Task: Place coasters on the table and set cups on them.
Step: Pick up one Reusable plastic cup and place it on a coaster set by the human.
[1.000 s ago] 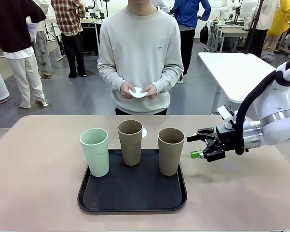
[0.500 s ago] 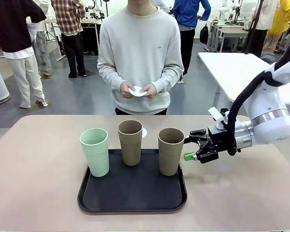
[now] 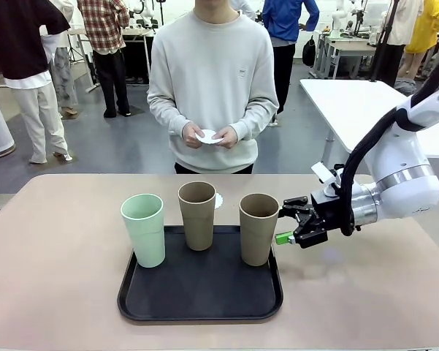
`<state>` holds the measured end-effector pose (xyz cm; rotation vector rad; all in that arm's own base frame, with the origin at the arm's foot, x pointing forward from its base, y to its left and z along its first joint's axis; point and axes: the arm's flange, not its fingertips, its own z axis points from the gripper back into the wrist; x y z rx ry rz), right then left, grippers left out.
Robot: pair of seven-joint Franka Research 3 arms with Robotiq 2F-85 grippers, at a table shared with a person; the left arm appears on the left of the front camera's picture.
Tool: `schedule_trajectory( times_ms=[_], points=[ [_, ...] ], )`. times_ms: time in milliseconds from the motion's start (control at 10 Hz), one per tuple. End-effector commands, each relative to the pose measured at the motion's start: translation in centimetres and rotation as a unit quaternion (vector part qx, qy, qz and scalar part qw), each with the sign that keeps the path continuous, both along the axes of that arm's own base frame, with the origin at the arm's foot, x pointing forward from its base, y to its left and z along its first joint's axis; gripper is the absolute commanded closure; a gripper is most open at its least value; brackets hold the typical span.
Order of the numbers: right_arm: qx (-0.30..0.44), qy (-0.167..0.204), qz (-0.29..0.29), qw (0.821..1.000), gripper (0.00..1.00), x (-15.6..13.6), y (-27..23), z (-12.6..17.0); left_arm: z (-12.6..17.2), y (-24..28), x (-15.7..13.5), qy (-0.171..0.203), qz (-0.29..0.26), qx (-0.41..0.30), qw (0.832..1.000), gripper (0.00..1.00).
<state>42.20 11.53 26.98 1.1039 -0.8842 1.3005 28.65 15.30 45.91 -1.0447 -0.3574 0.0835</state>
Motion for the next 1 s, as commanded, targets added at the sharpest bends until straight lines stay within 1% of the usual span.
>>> schedule_trajectory(
  times_ms=[0, 200, 700, 900],
  points=[
    [0.001, 0.013, 0.006, 1.0, 0.0, 0.3, 1.0, -0.4, -0.1, 0.2, -0.1, -0.008, -0.003, -0.005, 1.0, 0.0],
    [0.005, 0.017, 0.015, 1.0, 0.0, -0.1, 1.7, -1.2, -0.1, 0.2, -0.1, -0.008, -0.003, -0.005, 1.0, 0.0],
    [0.025, -0.001, 0.017, 1.0, 0.0, 0.0, 3.5, -2.3, -0.1, 0.2, -0.1, -0.008, -0.003, -0.005, 1.0, 0.0],
    [0.02, -0.009, -0.001, 1.0, 0.0, 0.5, 3.9, -2.6, -0.1, 0.2, -0.1, -0.008, -0.003, -0.005, 1.0, 0.0]
  ],
)
